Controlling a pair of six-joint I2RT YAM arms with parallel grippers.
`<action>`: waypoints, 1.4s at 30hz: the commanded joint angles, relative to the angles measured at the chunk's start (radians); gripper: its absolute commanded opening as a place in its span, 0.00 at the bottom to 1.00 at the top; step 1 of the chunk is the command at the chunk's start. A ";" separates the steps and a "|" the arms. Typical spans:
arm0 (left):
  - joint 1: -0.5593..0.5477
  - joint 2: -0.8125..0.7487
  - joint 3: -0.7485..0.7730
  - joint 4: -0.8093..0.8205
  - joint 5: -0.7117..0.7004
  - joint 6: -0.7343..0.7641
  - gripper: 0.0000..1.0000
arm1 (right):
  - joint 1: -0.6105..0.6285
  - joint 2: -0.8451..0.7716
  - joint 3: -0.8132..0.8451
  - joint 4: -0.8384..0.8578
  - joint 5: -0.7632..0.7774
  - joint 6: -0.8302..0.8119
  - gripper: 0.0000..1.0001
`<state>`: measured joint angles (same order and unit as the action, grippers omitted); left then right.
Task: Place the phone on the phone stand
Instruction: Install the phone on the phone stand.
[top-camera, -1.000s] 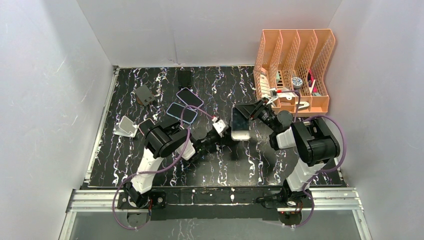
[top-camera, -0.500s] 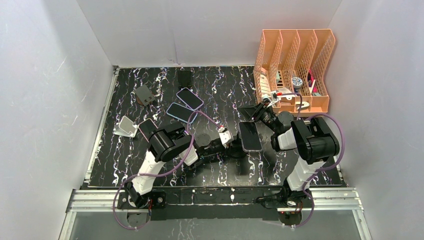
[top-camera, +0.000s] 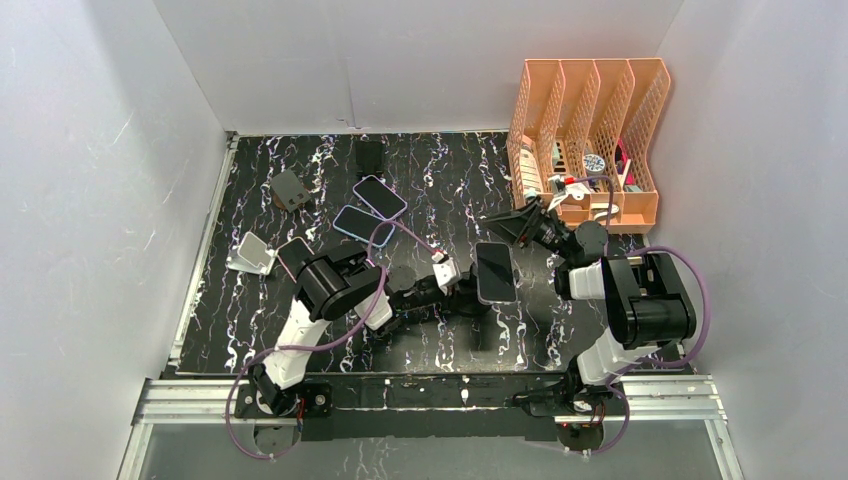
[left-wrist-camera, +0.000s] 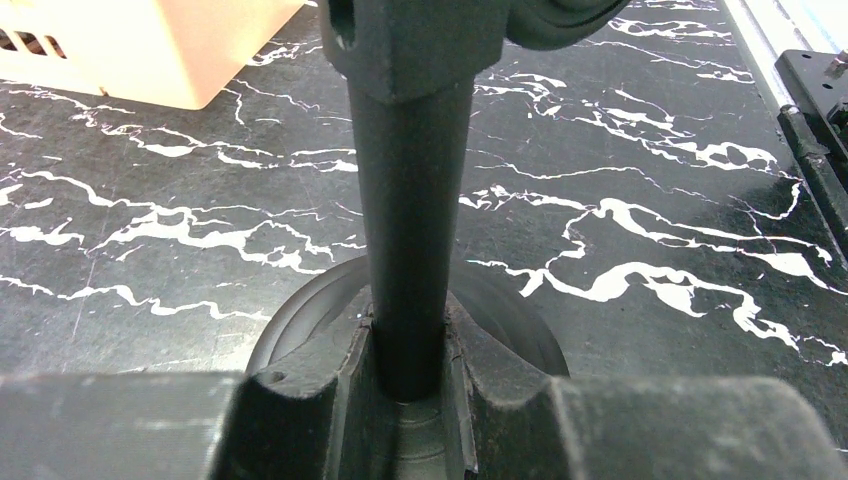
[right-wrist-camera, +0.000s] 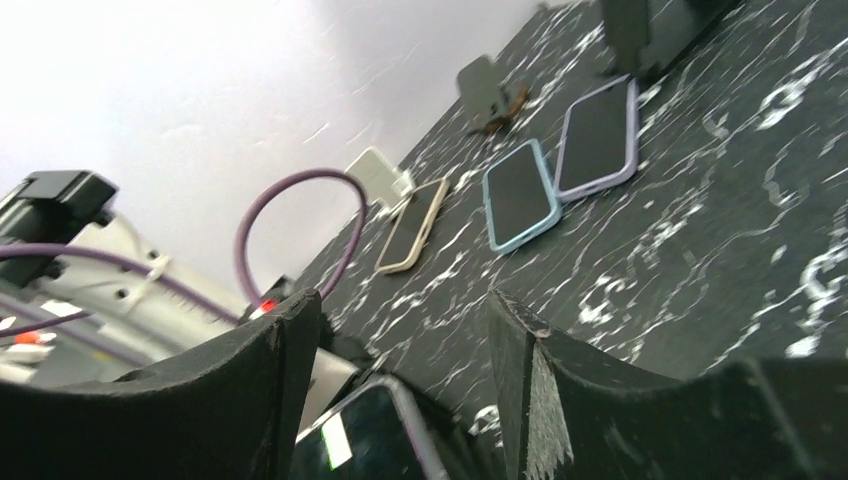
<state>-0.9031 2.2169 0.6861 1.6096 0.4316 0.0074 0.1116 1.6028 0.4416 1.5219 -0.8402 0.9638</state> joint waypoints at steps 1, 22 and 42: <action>0.049 0.076 -0.093 -0.269 -0.034 0.002 0.00 | -0.017 -0.013 -0.025 0.299 -0.151 0.102 0.69; 0.066 0.085 -0.112 -0.246 -0.067 0.012 0.00 | -0.026 0.012 0.008 0.302 -0.332 0.275 0.49; 0.106 0.120 -0.068 -0.243 0.038 -0.111 0.00 | -0.013 -0.211 -0.057 0.296 -0.235 0.109 0.06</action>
<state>-0.8425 2.2177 0.6628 1.6333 0.5018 -0.0364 0.0944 1.5017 0.4347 1.5005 -1.1534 1.1980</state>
